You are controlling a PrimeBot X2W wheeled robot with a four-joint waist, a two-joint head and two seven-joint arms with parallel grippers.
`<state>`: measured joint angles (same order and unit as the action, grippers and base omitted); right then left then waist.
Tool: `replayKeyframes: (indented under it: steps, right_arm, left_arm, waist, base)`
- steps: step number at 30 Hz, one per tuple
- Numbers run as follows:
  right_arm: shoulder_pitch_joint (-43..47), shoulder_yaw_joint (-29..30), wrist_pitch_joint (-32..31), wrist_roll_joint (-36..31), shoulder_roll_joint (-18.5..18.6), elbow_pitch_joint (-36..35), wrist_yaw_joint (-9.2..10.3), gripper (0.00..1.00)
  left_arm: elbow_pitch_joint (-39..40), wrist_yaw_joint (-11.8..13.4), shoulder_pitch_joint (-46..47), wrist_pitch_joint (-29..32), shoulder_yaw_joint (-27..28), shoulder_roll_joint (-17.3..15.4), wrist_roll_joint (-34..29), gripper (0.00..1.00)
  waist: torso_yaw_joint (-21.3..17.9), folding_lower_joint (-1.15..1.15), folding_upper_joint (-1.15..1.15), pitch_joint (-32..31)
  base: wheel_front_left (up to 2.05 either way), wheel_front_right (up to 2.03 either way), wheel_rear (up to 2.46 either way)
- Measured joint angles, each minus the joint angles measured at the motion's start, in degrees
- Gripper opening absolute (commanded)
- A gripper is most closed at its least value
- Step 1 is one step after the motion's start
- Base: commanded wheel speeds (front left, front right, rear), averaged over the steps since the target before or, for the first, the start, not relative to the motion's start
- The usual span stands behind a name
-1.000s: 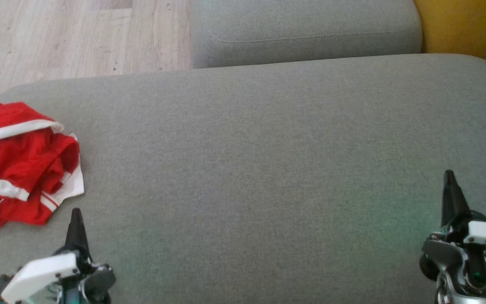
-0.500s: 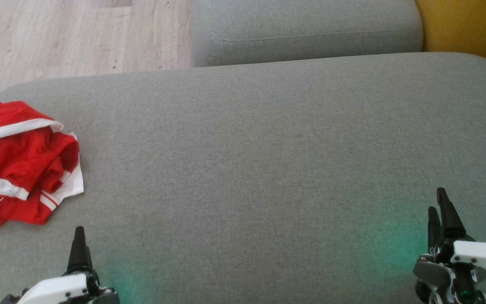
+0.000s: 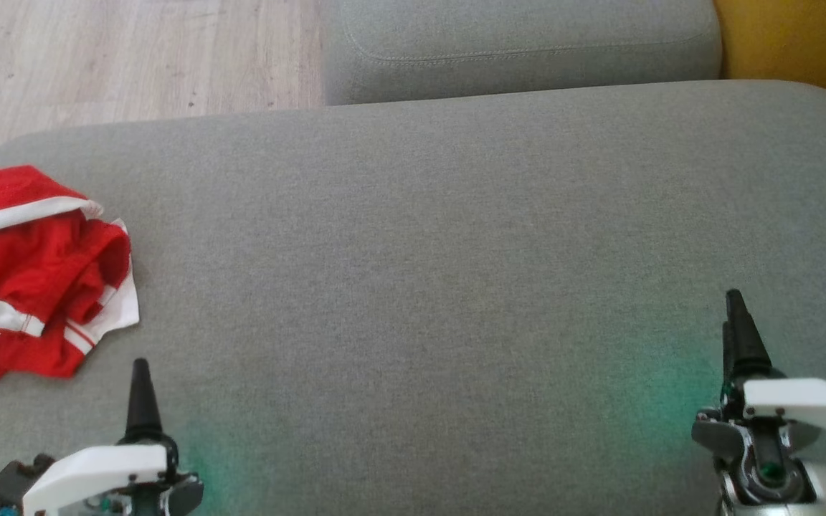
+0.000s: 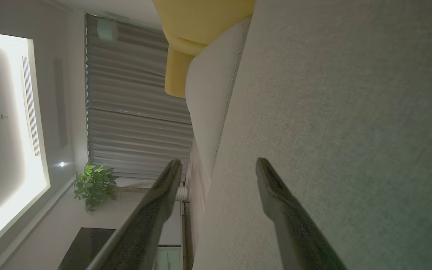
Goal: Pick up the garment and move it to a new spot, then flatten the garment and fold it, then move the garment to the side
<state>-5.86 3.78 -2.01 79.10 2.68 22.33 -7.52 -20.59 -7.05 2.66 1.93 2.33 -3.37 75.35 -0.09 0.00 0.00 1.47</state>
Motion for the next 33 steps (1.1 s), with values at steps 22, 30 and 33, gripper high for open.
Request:
replayKeyframes:
  steps: [22, 30, 33]
  right_arm:
    - [-4.32, -2.54, 3.56, -19.14, 0.08, 2.92, 0.0, 1.0]
    - [-5.69, -3.25, 4.71, -26.2, 0.09, 4.1, 0.0, 1.0]
    - [-6.52, -3.36, 5.24, -28.44, 0.09, 4.38, 0.0, 1.0]
  left_arm:
    - [-1.02, 1.52, 3.08, -3.55, -3.58, -2.32, -18.82, 1.0]
    - [-1.42, 2.56, 4.28, -4.63, -5.13, -3.2, -24.79, 1.0]
    - [-1.43, 3.11, 4.71, -5.2, -5.99, -3.31, -26.85, 1.0]
  waist:
    - [-0.07, 0.0, 0.0, 1.54]
    - [-0.23, 0.0, 0.0, 2.14]
    - [-0.23, 0.0, 0.0, 2.33]
  base:
    - [0.0, 0.0, 0.0]
    - [0.0, 0.0, 0.0]
    - [0.0, 0.0, 0.0]
